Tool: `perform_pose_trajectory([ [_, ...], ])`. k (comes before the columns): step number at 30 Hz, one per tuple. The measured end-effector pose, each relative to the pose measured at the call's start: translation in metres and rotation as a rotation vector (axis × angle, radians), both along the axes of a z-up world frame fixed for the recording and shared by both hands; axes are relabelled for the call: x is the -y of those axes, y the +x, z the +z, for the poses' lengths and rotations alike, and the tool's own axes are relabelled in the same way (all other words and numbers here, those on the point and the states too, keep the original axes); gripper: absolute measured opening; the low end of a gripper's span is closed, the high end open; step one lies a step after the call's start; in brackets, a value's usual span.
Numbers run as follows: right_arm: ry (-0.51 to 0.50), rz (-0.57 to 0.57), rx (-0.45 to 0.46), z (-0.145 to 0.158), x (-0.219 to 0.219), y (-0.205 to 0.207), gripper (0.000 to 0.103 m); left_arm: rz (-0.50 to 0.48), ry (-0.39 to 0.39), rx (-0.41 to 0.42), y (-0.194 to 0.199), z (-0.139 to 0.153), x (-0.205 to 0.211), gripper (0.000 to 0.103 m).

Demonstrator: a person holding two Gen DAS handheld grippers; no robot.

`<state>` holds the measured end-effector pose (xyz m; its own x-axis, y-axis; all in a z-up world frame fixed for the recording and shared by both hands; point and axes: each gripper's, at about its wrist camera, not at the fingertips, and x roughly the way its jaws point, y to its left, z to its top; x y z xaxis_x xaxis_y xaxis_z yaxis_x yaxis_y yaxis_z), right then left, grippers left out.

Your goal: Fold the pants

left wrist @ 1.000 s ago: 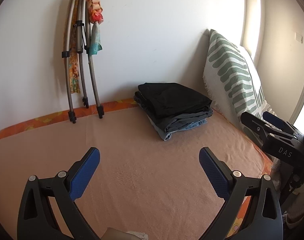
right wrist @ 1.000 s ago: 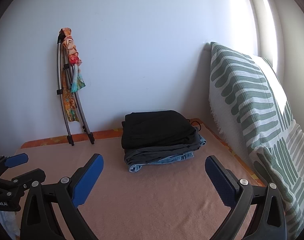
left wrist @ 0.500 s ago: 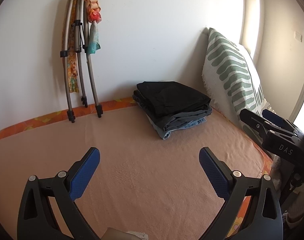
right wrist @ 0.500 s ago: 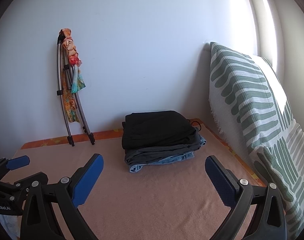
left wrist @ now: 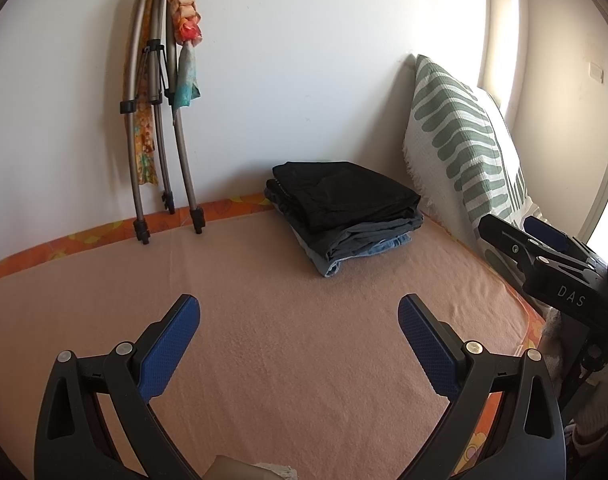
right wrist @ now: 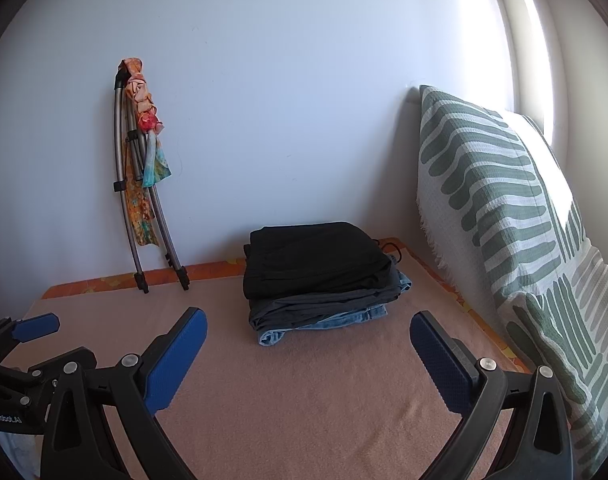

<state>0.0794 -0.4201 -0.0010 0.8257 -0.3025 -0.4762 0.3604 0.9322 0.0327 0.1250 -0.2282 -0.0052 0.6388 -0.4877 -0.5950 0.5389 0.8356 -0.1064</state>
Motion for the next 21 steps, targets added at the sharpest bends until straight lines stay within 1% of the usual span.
perform_pose_trajectory([
  [10,-0.004,0.005,0.0,0.0,-0.001,-0.001,0.103,-0.005,-0.009,0.003,-0.002,0.0,-0.002,0.099],
  [17,-0.005,0.008,-0.001,0.0,-0.002,-0.001,0.103,0.023,-0.002,0.041,-0.005,0.0,-0.008,0.099],
  [21,-0.001,0.013,-0.003,-0.001,-0.002,0.0,0.103,0.031,-0.002,0.042,-0.006,-0.001,-0.014,0.099],
])
